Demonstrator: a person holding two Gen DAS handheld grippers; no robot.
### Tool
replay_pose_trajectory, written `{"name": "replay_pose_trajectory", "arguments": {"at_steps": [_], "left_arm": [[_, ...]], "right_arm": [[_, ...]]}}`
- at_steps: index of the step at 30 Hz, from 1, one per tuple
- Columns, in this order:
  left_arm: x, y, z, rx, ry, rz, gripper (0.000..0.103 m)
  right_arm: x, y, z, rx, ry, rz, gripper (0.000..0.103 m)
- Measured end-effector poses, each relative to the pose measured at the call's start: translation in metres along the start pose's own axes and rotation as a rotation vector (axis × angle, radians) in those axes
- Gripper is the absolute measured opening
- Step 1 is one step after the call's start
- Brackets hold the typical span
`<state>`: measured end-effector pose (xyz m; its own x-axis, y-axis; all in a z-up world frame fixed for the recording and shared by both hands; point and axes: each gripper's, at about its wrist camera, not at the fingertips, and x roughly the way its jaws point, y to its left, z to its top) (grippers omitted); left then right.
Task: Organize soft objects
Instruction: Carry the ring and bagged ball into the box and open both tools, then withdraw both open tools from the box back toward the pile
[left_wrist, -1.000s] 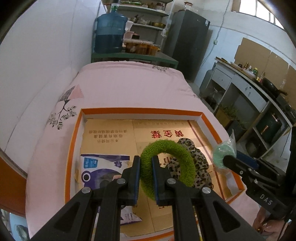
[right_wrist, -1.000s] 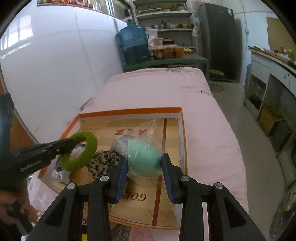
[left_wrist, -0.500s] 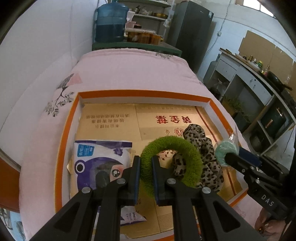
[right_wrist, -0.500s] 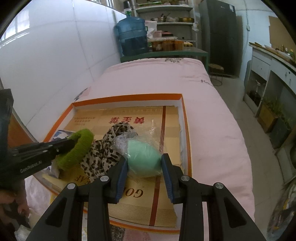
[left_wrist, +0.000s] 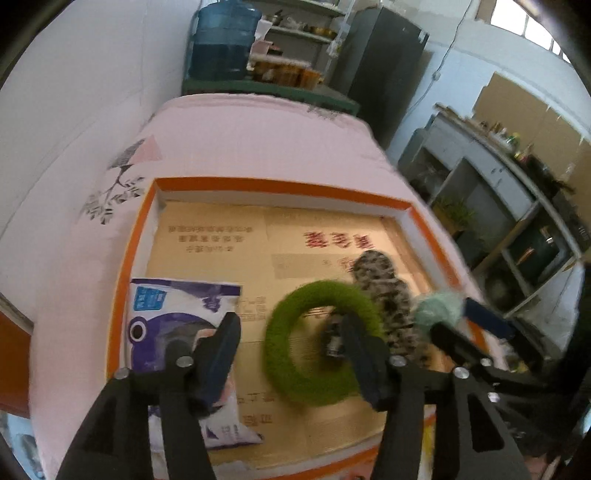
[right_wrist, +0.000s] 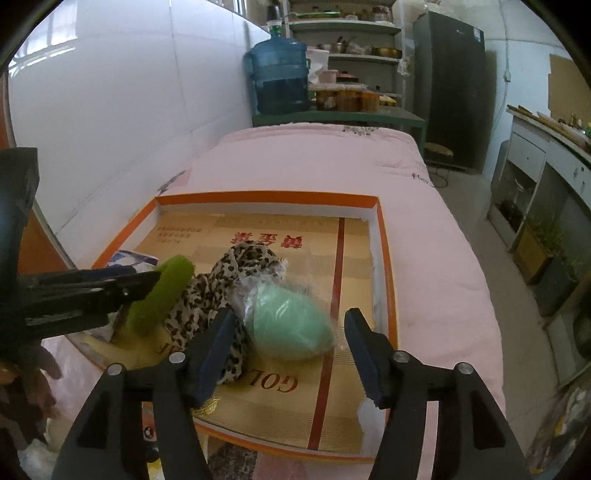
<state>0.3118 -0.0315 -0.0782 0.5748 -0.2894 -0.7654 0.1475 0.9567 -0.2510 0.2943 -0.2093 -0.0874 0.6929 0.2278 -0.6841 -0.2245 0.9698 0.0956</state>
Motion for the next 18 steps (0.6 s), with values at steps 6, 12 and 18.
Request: {"name": "replay_pose_trajectory", "arguments": {"at_steps": [6, 12, 18], "left_arm": [[-0.015, -0.004, 0.0, -0.023, -0.019, -0.036, 0.061], [-0.031, -0.012, -0.005, -0.003, -0.039, -0.068, 0.061], [-0.069, -0.026, -0.017, 0.015, -0.117, -0.088, 0.061]], "right_arm": [[-0.01, 0.001, -0.001, 0.005, -0.011, -0.006, 0.064], [-0.022, 0.001, -0.003, 0.017, -0.02, -0.012, 0.064], [-0.052, 0.006, -0.009, 0.041, -0.048, 0.006, 0.064]]}}
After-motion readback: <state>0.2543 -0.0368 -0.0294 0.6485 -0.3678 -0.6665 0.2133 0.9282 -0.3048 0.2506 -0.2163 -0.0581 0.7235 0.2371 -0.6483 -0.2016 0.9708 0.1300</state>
